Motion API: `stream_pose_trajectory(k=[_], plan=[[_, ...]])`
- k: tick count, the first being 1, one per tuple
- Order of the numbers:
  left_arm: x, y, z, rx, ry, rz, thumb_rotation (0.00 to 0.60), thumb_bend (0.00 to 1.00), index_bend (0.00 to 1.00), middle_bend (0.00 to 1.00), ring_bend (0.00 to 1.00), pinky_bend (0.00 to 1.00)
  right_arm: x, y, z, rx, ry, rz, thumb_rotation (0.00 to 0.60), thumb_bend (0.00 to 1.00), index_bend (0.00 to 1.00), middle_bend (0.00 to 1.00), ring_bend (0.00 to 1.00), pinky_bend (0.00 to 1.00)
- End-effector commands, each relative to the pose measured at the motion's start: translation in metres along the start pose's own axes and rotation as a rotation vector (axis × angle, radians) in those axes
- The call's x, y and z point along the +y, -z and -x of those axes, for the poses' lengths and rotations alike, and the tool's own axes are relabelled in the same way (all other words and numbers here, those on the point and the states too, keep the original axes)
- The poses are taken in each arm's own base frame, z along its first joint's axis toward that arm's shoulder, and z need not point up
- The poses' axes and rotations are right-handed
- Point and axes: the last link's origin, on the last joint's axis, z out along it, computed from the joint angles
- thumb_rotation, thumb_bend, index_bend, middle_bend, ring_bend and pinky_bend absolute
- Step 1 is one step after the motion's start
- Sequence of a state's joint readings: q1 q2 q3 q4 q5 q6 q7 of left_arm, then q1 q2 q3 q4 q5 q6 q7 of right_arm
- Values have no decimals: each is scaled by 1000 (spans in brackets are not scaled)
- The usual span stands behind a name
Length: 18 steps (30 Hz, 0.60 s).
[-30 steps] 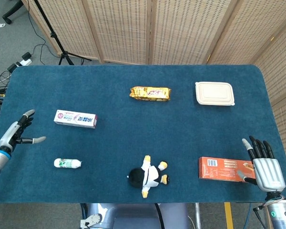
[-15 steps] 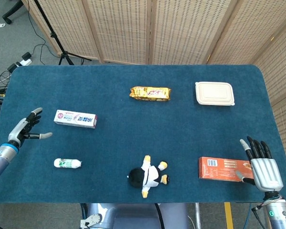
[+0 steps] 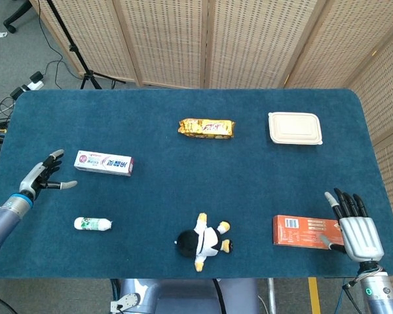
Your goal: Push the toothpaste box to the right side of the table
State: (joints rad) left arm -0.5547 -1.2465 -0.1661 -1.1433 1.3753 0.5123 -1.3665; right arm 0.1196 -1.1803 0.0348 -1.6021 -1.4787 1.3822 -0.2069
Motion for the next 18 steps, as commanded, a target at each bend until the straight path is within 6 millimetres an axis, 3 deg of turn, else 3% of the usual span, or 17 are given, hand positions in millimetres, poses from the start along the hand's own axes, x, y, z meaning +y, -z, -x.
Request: stream_pose_trajectory(k=[1,18], plan=[[0,-3,1,-5,-5,-2,600,0,0,0,0,0,1,-1,2,-6,2,3,600,260,0,0,0,0],[2,-16,16,-43,13,-14,600,0,0,0,0,0,0,-5,8,-26,13,4,600,260,0,0,0,0]])
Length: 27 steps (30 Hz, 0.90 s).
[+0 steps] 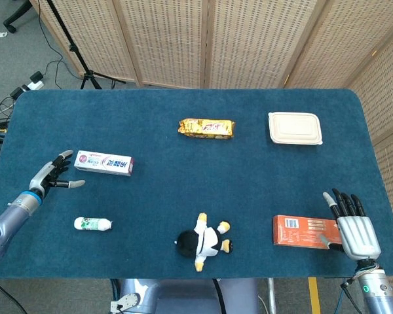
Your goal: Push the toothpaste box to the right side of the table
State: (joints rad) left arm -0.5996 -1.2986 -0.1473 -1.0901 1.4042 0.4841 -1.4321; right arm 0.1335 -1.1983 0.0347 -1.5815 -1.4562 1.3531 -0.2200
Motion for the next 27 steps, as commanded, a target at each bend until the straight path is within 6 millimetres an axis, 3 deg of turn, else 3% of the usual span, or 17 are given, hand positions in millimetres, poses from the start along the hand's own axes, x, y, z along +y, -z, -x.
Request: stream_pose_trajectory(k=[1,27], plan=[[1,0,3,-10,-3,0,600,0,0,0,0,0,-1,0,0,0,1,-2,600,260,0,0,0,0],[8,-2,57,-151,-9,16,600,0,0,0,0,0,-8,1,4,-10,12,-30,600,260,0,0,0,0]])
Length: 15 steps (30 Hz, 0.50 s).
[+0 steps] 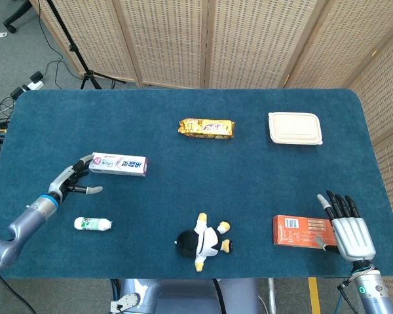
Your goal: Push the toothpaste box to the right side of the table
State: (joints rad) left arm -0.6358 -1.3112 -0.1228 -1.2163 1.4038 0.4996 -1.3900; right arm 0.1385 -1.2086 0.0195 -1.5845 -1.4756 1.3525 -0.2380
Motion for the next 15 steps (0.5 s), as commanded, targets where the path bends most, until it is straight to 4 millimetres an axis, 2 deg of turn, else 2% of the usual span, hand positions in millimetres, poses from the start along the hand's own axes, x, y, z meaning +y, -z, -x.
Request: stream_pose_trajectory(k=[1,15], plan=[[1,-2,7,-14,-4,4,600,0,0,0,0,0,0,0,0,-1,1,-2,600,260,0,0,0,0],[18,-6,38,-78,-11,48,600,0,0,0,0,0,-1,0,1,-4,-1,-6,600,260,0,0,0,0]])
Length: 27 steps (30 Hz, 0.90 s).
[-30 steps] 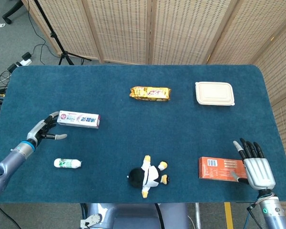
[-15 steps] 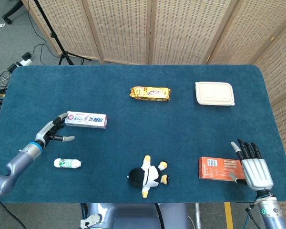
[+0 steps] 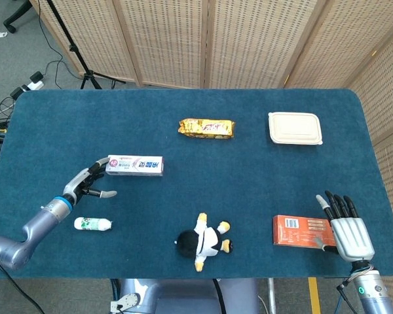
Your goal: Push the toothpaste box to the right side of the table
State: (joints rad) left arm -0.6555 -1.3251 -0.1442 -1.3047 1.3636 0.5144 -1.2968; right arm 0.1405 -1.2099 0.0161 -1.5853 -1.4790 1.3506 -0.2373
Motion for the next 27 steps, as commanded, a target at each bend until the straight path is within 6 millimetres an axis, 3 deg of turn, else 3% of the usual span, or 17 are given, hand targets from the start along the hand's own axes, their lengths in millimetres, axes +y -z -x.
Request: stream_pose_trajectory(k=[1,27], plan=[[3,-2,5,-8,1,7,600,0,0,0,0,0,0,0,0,-1,1,0,600,260,0,0,0,0],[32,-22,46,-77,-29,43,600,0,0,0,0,0,2,-2,1,-14,-13,2,600,260,0,0,0,0]])
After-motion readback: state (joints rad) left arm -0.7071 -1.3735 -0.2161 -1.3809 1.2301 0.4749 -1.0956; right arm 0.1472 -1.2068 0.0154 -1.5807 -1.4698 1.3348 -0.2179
